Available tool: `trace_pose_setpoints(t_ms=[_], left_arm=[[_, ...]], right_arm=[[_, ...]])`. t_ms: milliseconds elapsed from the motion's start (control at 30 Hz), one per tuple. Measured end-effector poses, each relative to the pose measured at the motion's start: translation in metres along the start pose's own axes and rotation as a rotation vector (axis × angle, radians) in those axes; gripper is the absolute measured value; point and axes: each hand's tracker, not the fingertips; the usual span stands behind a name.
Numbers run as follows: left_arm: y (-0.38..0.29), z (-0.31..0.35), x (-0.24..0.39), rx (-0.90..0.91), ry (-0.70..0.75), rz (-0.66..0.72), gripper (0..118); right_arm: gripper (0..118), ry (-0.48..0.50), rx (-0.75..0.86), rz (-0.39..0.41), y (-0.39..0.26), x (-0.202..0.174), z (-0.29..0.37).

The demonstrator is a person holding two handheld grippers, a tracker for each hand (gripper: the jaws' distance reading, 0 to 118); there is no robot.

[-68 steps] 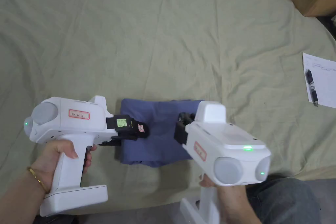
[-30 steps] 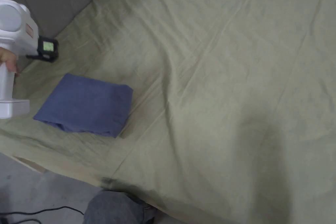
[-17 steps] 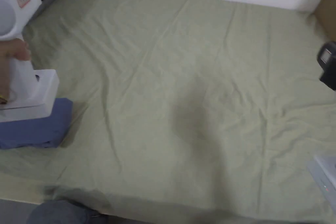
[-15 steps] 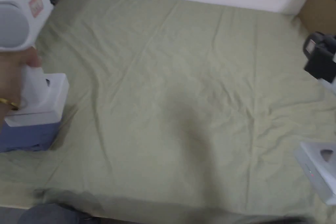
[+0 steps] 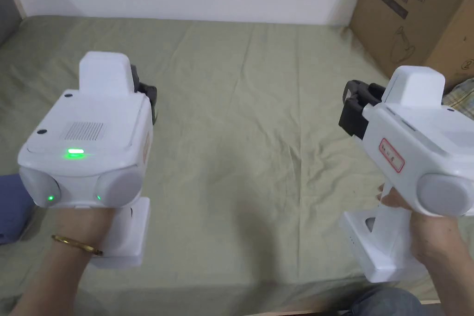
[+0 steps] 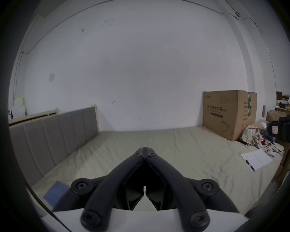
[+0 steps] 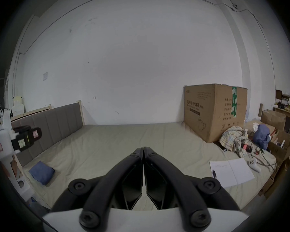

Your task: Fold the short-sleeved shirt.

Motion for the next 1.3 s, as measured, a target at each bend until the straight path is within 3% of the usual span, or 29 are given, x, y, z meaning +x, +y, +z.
trace_pose_setpoints(t_ms=[300,800,833,867,933,967,1000,1033,1067,1133,1300], left_arm=[[-0.039,0.009,0.0,-0.082,-0.008,0.012,0],[-0.053,0.027,-0.007,-0.116,0.006,0.026,0],[-0.053,0.027,-0.007,-0.114,0.008,0.026,6],[-0.052,0.029,-0.005,-0.113,0.007,0.027,19],[-0.05,0.031,-0.006,-0.106,0.009,0.031,55],[-0.048,0.031,-0.006,-0.108,0.011,0.032,76],[-0.046,0.032,-0.005,-0.11,0.015,0.032,88],[-0.046,0.033,-0.006,-0.105,0.014,0.033,98],[-0.045,0.034,-0.006,-0.097,0.013,0.03,109],[-0.044,0.035,-0.005,-0.086,0.018,0.016,118],[-0.041,0.038,-0.004,-0.081,0.015,-0.003,118]], right_arm=[[0,-0.005,-0.065,0.001,-0.042,-0.004,0.007],[0,0.023,-0.078,-0.002,-0.052,-0.011,0.013],[0,0.024,-0.077,-0.003,-0.052,-0.011,0.013],[0,0.025,-0.075,-0.004,-0.051,-0.012,0.013],[4,0.02,-0.078,-0.005,-0.05,-0.013,0.014],[13,0.02,-0.08,-0.006,-0.049,-0.013,0.014],[26,0.088,-0.091,-0.085,-0.048,-0.017,0.015],[42,0.083,-0.09,-0.081,-0.048,-0.016,0.014],[69,0.095,-0.092,-0.09,-0.047,-0.016,0.015],[102,0.1,-0.093,-0.094,-0.047,-0.016,0.014],[118,0.092,-0.059,-0.052,-0.043,-0.017,0.014]])
